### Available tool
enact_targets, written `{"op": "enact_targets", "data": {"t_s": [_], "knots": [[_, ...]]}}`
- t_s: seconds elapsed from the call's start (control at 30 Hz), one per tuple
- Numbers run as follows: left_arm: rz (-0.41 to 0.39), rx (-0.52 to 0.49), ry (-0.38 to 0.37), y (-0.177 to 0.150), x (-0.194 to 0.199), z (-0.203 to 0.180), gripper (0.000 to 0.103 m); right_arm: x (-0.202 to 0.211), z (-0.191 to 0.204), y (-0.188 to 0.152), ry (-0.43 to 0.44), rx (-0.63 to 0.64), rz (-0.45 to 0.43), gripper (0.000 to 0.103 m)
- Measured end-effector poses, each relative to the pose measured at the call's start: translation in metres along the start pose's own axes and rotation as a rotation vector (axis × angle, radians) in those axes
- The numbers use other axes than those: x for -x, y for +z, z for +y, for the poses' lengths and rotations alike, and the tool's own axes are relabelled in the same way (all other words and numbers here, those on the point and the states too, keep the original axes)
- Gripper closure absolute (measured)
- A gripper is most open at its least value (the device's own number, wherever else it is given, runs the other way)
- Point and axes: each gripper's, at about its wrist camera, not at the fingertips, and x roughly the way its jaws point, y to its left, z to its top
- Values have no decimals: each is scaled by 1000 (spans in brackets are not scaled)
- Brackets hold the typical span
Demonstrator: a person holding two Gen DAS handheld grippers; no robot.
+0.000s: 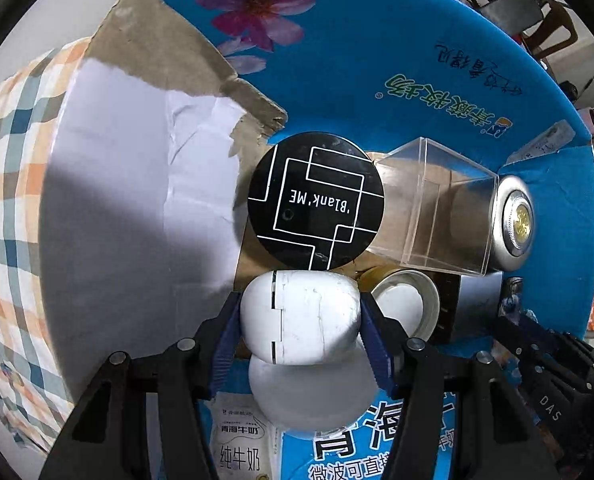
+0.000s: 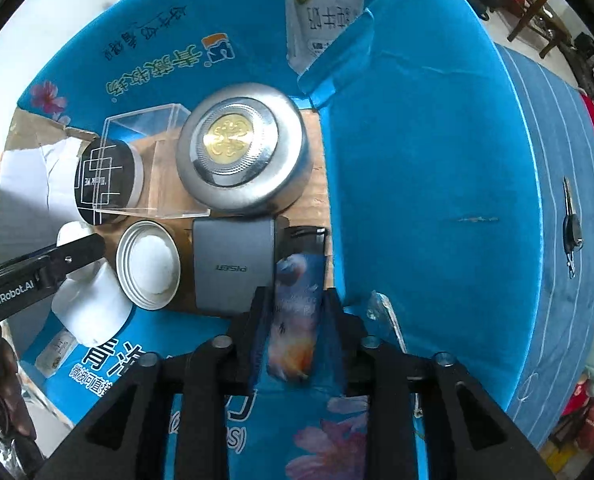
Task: Organize rigid objects
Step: 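Lower the earbud case and lighter into the box and release both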
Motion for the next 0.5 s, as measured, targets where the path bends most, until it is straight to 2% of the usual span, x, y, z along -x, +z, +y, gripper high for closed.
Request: {"op": "enact_targets", "data": {"t_s": [0.17,0.3,0.43,0.5], "knots": [[8,-6,7,0,7,-4,49,4,-5,-1,6,-8,0,60],[-9,-12,23,-5,18,-11,40,10,2,-4,8,-1,5,48],[-50,-7,34,-14,38,-13,22,21,4,-5,20,0,-10,35],[-82,3,48,-18,49,-12,12,28,7,-7,7,8,-24,22]]}}
